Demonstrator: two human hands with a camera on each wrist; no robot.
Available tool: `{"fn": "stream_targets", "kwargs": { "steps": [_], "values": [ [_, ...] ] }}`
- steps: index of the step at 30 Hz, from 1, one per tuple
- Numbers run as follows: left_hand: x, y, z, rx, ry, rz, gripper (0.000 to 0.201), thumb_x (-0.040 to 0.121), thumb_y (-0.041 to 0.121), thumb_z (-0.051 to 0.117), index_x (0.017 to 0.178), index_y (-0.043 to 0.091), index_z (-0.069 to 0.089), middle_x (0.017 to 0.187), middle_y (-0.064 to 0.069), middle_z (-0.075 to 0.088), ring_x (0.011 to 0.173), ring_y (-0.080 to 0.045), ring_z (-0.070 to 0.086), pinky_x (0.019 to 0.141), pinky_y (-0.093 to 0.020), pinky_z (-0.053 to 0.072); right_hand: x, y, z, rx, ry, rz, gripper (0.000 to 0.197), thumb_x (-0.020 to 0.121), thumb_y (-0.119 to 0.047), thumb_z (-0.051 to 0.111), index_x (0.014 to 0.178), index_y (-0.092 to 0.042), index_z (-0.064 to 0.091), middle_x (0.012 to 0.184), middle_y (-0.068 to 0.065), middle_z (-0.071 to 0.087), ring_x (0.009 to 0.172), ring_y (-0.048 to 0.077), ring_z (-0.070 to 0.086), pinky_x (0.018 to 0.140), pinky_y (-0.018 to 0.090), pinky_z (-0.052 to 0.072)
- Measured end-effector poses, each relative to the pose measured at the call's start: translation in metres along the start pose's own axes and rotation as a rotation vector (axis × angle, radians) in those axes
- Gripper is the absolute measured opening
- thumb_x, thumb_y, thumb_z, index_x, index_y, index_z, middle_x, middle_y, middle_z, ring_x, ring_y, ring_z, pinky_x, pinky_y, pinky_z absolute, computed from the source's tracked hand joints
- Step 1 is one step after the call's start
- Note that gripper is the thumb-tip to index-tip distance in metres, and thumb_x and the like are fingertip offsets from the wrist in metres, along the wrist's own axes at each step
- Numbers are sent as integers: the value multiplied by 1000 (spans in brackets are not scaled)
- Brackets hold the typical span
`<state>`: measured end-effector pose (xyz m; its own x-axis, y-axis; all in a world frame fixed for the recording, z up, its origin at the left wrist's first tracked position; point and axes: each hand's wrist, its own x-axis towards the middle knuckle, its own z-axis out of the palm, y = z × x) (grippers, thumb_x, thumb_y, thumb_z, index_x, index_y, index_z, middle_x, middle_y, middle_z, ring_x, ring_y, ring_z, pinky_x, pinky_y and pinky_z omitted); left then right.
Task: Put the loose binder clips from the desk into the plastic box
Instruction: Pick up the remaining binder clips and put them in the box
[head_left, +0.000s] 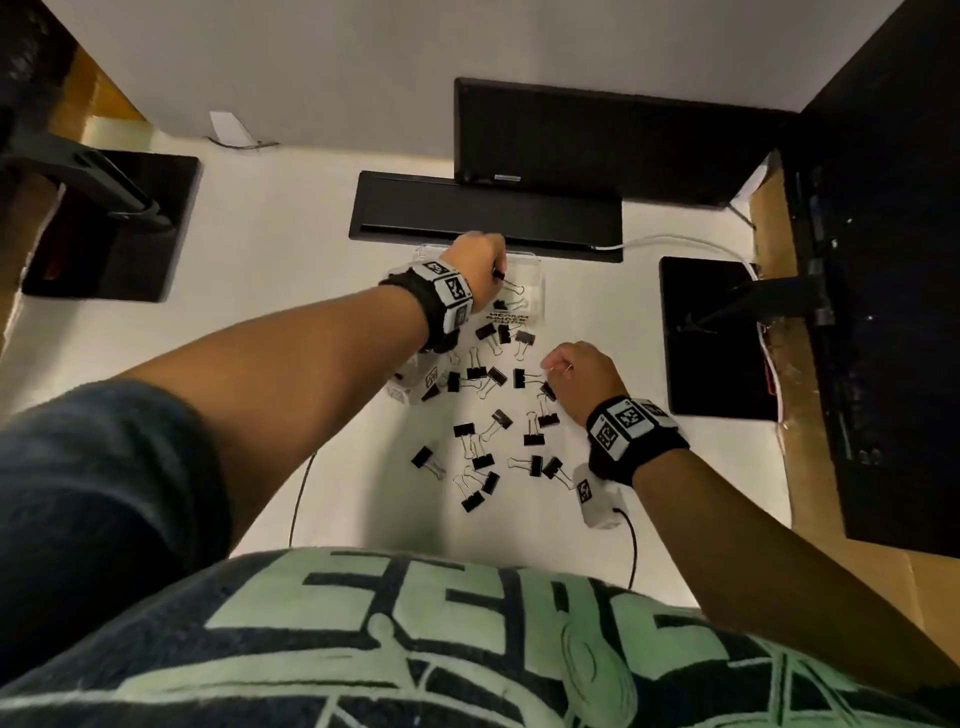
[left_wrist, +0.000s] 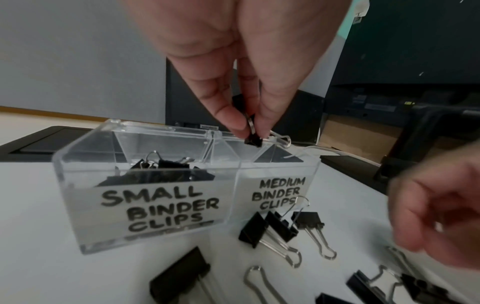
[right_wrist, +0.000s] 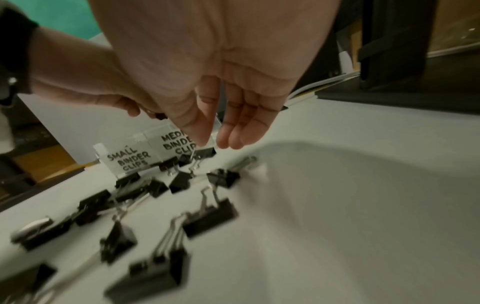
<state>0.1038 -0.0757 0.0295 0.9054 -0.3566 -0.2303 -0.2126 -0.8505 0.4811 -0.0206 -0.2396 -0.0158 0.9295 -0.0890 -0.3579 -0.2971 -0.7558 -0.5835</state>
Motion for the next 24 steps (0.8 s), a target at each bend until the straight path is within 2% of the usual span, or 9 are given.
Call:
{"fn": "stream_targets", "kwargs": {
  "steps": [2, 5, 7, 9, 12, 16, 21, 24],
  "values": [
    [2, 1, 5, 24, -6, -23, 16, 85, 5, 57, 99, 14, 61, 116, -11, 56, 100, -26, 59, 79, -26, 45, -11, 11, 4, -15, -22, 0, 19, 87, -8, 52, 100, -13, 66, 106, 6, 58, 95, 18, 57, 83, 26, 46],
    [-7, 3, 15, 48, 10, 19, 28, 85, 5, 61, 111, 14, 61, 127, -12, 46, 109, -27, 54, 89, -32, 49, -20, 24, 8, -23, -16, -18, 22, 86, -10, 58, 107, -16, 63, 104, 3, 55, 90, 10, 50, 85, 27, 47],
    [-23, 5, 24, 62, 56, 81, 27, 84, 7, 62, 110, 15, 62, 125, -10, 46, 113, -26, 50, 91, -36, 51, -20, 27, 10, -32, -7, -22, 25, 86, -13, 60, 111, -17, 61, 103, 3, 52, 90, 11, 49, 84, 27, 46],
    [-42, 7, 37, 56, 55, 138, 21, 84, 8, 63, 104, 15, 62, 117, -8, 49, 108, -24, 50, 89, -37, 53, -17, 26, 13, -47, -12, -9, 29, 87, -14, 60, 116, -16, 60, 109, 7, 54, 96, 17, 53, 83, 25, 43],
    [-71, 6, 63, 74, -99, 156, 15, 85, 12, 60, 100, 15, 62, 108, -5, 51, 102, -23, 53, 87, -38, 54, -12, 21, 18, -88, -19, -5, 26, 88, -16, 62, 114, -15, 61, 112, 9, 53, 100, 23, 56, 83, 25, 44],
    [-97, -1, 95, 137, -282, 88, 24, 86, 20, 56, 109, 15, 57, 109, -5, 50, 100, -25, 54, 83, -40, 51, -10, 19, 20, -87, -13, -8, 18, 89, -15, 61, 107, -14, 63, 112, 10, 52, 96, 24, 58, 79, 25, 45],
    [-108, -1, 107, 150, -291, 35, 25, 87, 21, 57, 110, 11, 56, 114, -10, 48, 101, -28, 54, 79, -42, 53, -24, 23, 17, -48, 33, -47, 16, 88, -17, 60, 104, -17, 61, 98, 4, 52, 97, 23, 54, 82, 32, 48],
    [-109, 0, 106, 135, -270, 41, 22, 86, 15, 54, 106, 7, 57, 112, -12, 49, 100, -31, 55, 78, -42, 54, -38, 24, 18, -118, 24, -61, 15, 89, -16, 57, 103, -19, 58, 101, 6, 56, 100, 23, 48, 80, 32, 46]
  ]
}}
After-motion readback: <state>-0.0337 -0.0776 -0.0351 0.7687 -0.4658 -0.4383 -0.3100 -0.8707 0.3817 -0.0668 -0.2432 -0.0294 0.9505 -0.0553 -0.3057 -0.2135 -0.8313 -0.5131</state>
